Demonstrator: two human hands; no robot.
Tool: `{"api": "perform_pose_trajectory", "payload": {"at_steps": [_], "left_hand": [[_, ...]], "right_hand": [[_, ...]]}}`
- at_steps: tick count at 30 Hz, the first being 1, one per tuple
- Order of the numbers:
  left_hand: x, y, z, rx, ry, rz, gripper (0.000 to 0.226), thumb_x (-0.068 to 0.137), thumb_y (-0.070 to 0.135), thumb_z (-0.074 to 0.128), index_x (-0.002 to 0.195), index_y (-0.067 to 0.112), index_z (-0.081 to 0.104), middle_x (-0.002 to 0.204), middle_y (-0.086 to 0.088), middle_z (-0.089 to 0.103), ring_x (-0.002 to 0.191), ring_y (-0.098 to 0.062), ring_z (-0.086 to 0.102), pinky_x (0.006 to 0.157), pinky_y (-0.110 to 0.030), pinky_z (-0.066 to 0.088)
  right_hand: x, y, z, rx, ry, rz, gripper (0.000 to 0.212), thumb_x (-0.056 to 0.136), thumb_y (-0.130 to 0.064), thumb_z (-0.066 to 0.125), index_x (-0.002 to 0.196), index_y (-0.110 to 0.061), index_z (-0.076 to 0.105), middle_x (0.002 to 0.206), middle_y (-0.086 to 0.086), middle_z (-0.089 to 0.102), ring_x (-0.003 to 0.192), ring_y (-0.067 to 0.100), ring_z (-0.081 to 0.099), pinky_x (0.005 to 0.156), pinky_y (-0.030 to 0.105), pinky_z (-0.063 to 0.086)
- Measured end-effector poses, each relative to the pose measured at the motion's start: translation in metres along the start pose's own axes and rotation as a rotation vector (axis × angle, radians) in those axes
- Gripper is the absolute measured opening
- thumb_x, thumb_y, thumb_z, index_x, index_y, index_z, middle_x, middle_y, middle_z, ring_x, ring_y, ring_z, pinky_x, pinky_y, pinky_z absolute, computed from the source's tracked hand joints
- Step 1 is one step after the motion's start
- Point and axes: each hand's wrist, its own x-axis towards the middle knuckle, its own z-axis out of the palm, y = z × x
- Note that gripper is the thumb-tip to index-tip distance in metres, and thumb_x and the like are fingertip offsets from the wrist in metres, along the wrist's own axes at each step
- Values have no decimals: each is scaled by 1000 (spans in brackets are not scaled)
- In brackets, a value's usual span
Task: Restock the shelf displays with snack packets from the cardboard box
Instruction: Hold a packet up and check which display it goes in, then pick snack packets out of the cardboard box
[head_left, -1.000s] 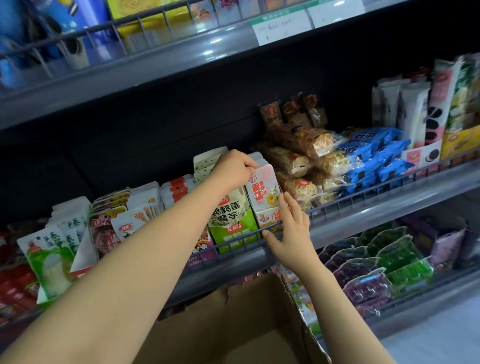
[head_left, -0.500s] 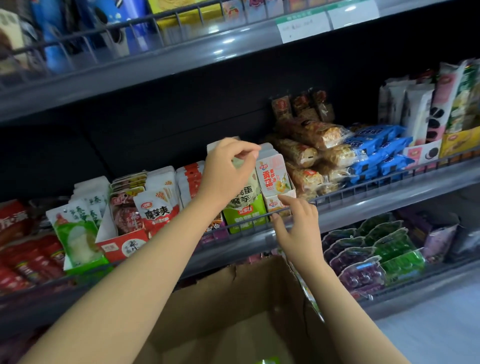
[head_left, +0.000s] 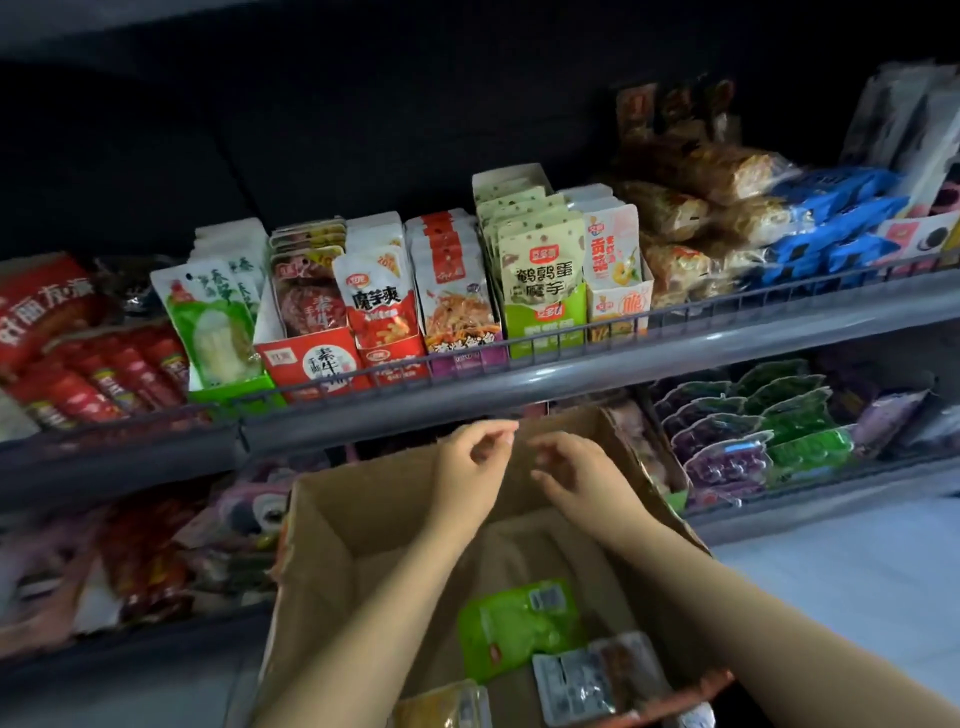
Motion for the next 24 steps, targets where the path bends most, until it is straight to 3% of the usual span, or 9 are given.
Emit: {"api": "perform_pose_trajectory", "payload": {"at_steps": [4, 7, 10, 13, 18, 21, 24], "left_hand": [[-20, -51, 8, 85, -82, -177, 21, 88, -1, 57, 98, 10, 71, 91, 6, 65, 74, 4, 56, 68, -4, 38], [-33, -96, 14, 209, -188, -363, 23, 87, 0, 55, 102, 8, 70, 97, 0, 68, 88, -12, 62, 67, -7, 39], [-48, -134, 18, 335, -355, -519, 21, 84, 9, 61, 104, 11, 69, 97, -2, 69, 95, -17, 64, 67, -15, 39], [-58, -157, 20, 430, -497, -606, 22, 82, 22, 71, 100, 10, 70, 102, -3, 69, 98, -17, 63, 78, -21, 45], [-60, -181, 17, 554, -501, -827, 36, 81, 41, 68, 104, 13, 71, 112, -5, 69, 104, -21, 63, 81, -23, 47], [-59, -186, 18, 466, -445, -884, 27, 82, 29, 67, 100, 8, 72, 108, -10, 70, 99, -23, 66, 72, -24, 47], [-60, -186, 19, 320, -374, -977, 20, 82, 20, 69, 95, 5, 70, 103, -16, 70, 95, -28, 68, 66, -26, 47]], "right_hand": [[-5, 19, 27, -92, -241, 100, 39, 83, -9, 62, 121, -9, 57, 106, 8, 62, 103, 25, 56, 89, 25, 38], [-7, 36, 46, -189, -478, 224, 45, 86, -13, 58, 130, -9, 49, 119, 11, 59, 111, 25, 55, 91, 25, 37], [-12, 55, 70, -241, -688, 320, 45, 88, -20, 61, 130, -9, 49, 125, 10, 59, 115, 25, 55, 91, 25, 40], [-16, 74, 87, -293, -832, 355, 49, 83, -24, 68, 128, -13, 54, 130, 7, 58, 119, 24, 54, 96, 26, 44], [-20, 94, 98, -343, -868, 458, 58, 83, -38, 66, 133, -13, 48, 136, 10, 50, 123, 26, 50, 100, 29, 42], [-20, 107, 104, -324, -821, 543, 58, 77, -43, 70, 125, -14, 53, 127, 12, 54, 112, 27, 55, 88, 26, 46], [-20, 108, 105, -254, -793, 608, 47, 80, -32, 70, 119, -8, 58, 111, 9, 62, 94, 21, 59, 67, 22, 45]]}}
